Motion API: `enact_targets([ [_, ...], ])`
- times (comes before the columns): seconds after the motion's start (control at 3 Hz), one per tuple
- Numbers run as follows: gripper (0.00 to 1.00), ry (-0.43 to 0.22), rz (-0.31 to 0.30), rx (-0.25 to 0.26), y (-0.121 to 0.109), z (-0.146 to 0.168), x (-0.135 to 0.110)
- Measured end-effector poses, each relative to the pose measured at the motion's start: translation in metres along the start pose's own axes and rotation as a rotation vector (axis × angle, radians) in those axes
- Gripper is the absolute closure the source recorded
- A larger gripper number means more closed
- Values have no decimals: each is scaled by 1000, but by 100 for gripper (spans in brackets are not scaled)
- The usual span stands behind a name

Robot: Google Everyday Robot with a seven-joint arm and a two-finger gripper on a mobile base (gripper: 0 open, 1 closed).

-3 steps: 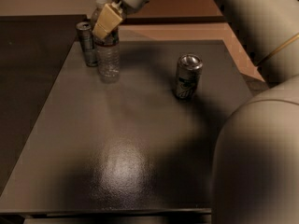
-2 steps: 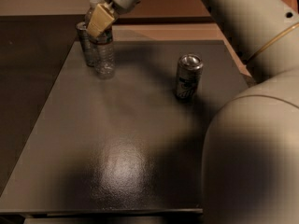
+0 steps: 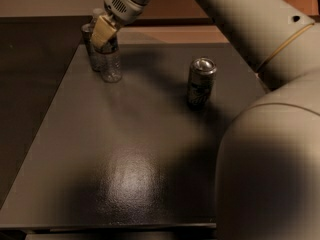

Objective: Move water bottle near redbull can

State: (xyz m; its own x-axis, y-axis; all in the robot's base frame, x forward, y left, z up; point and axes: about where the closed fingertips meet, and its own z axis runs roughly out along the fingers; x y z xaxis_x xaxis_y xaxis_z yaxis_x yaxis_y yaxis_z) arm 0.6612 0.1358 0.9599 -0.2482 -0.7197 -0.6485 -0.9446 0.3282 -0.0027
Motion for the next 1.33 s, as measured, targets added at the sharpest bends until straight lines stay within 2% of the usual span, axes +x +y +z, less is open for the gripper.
enact_targets([
  [0.33,81,17,2,26,-2,10,6],
  [1.33,12,24,-1,15,1,17,6],
])
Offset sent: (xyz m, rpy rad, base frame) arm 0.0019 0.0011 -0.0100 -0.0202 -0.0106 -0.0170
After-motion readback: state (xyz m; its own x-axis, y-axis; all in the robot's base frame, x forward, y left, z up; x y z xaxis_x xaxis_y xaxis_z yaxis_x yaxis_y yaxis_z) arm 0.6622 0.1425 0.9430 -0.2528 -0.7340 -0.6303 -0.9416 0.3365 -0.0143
